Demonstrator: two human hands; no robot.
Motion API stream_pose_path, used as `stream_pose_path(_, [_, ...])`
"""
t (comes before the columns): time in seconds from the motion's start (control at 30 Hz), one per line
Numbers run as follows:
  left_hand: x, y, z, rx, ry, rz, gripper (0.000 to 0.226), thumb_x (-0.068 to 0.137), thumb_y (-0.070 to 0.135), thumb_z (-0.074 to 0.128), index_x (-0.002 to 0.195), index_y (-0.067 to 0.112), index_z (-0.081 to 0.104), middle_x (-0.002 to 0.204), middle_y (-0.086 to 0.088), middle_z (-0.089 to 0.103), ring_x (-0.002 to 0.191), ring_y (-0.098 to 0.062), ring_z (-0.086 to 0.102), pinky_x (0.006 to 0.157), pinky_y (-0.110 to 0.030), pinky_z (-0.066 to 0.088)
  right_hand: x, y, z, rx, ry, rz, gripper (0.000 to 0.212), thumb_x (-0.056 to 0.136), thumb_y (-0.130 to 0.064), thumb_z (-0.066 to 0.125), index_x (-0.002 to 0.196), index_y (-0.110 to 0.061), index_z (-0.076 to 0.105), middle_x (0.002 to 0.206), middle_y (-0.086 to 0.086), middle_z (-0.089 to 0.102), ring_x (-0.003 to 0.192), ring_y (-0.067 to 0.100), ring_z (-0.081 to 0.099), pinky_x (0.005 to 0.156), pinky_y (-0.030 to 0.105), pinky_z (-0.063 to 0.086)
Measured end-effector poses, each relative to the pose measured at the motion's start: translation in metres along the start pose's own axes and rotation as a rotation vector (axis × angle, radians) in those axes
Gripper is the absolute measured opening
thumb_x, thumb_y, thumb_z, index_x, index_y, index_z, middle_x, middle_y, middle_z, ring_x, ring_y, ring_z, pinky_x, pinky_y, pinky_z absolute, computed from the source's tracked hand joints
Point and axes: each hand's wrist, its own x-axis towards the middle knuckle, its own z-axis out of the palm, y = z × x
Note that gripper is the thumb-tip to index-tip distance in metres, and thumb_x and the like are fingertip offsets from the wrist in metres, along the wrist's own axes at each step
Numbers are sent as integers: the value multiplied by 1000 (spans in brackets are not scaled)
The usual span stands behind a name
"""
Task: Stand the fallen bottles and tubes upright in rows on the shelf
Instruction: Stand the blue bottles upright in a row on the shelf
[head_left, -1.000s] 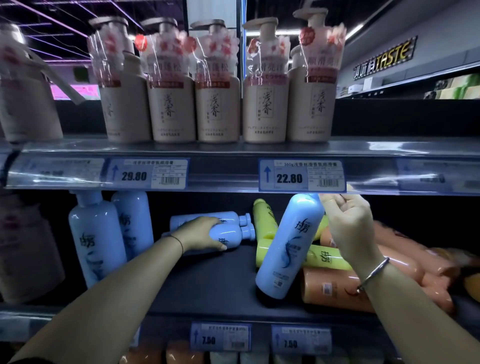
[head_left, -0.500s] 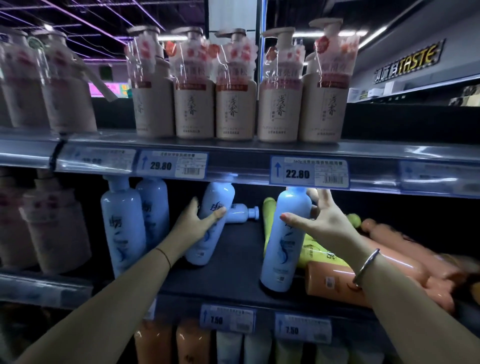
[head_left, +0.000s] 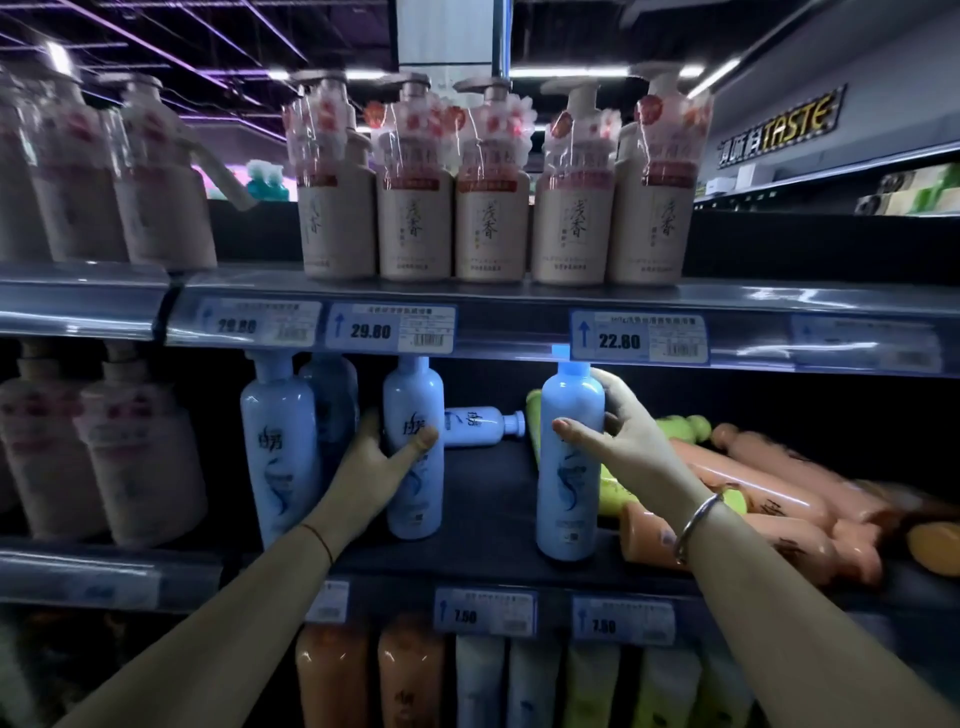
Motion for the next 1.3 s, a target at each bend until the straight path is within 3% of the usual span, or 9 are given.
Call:
stream_pose_path(0.13, [-7, -7, -6, 137, -106, 2, 75, 75, 26, 79, 135, 24, 35, 123, 11, 51, 115, -9, 50, 98, -26, 40, -18, 3, -8, 29, -93, 155, 109, 60, -33, 88, 147, -42, 23, 131, -6, 60, 117, 10, 61, 98, 40, 51])
stream_pose_path(0.23, [-14, -18, -12, 232, -145, -5, 86, 66, 25, 85, 135, 20, 33, 126, 5, 51, 117, -12, 50, 100, -27, 40, -30, 8, -6, -185, -138, 217, 95, 60, -26, 90, 136, -35, 35, 119, -7, 66, 111, 6, 62, 96, 41, 53])
stream_pose_path(0.4, [-18, -20, -15, 303, -158, -21, 71, 69, 27, 83, 124, 18, 38, 116, 4, 55, 108, -14, 55, 94, -26, 43, -36, 5, 4, -406, -74, 265, 70, 63, -19, 88, 119, -24, 46, 111, -10, 64, 101, 6, 63, 80, 26, 55])
stream_pose_path(0.73, [-37, -19, -31, 284, -121, -18, 66, 73, 27, 81, 126, 18, 42, 110, 7, 60, 98, -9, 59, 94, -29, 48, -19, 14, 61, -233, -78, 209, 60, 71, -8, 83, 118, -20, 48, 108, -8, 65, 95, 1, 64, 73, 17, 54])
stream_pose_path(0.93, [-47, -16, -34, 435, -81, -5, 69, 79, 38, 73, 129, 12, 34, 128, -3, 57, 117, -20, 57, 93, -25, 45, 11, 26, 104, -195, -78, 182, 49, 74, -19, 82, 115, -18, 55, 107, -8, 68, 94, -1, 63, 79, 16, 53])
stream_pose_path(1.0, [-51, -14, -35, 429, -75, 19, 70, 79, 37, 73, 132, 14, 34, 125, 3, 56, 117, -18, 57, 92, -22, 43, 19, 32, 115, -158, -87, 186, 52, 75, -20, 82, 119, -19, 55, 107, -8, 68, 95, -1, 64, 75, 14, 53])
stream_pose_path(1.13, [-59, -15, -38, 402, -17, 57, 68, 77, 36, 76, 132, 22, 39, 109, 25, 51, 108, -10, 58, 86, -13, 43, 29, 37, 130, -124, -86, 191, 60, 74, -22, 82, 125, -25, 51, 112, -3, 67, 102, 12, 65, 86, 30, 56])
stream_pose_path(1.2, [-61, -16, -40, 405, -2, 50, 70, 76, 36, 76, 134, 22, 39, 105, 27, 50, 101, -5, 56, 81, -8, 41, 31, 36, 134, -118, -101, 199, 58, 75, -20, 81, 123, -29, 48, 105, -9, 66, 95, 4, 65, 78, 18, 54])
stream_pose_path(1.3, [-62, -20, -42, 412, -4, 38, 76, 75, 42, 74, 139, 22, 37, 119, 13, 57, 106, -6, 57, 91, -22, 49, 31, 38, 138, -133, -104, 202, 52, 74, -16, 81, 114, -27, 49, 97, -12, 63, 82, -8, 58, 64, 9, 49])
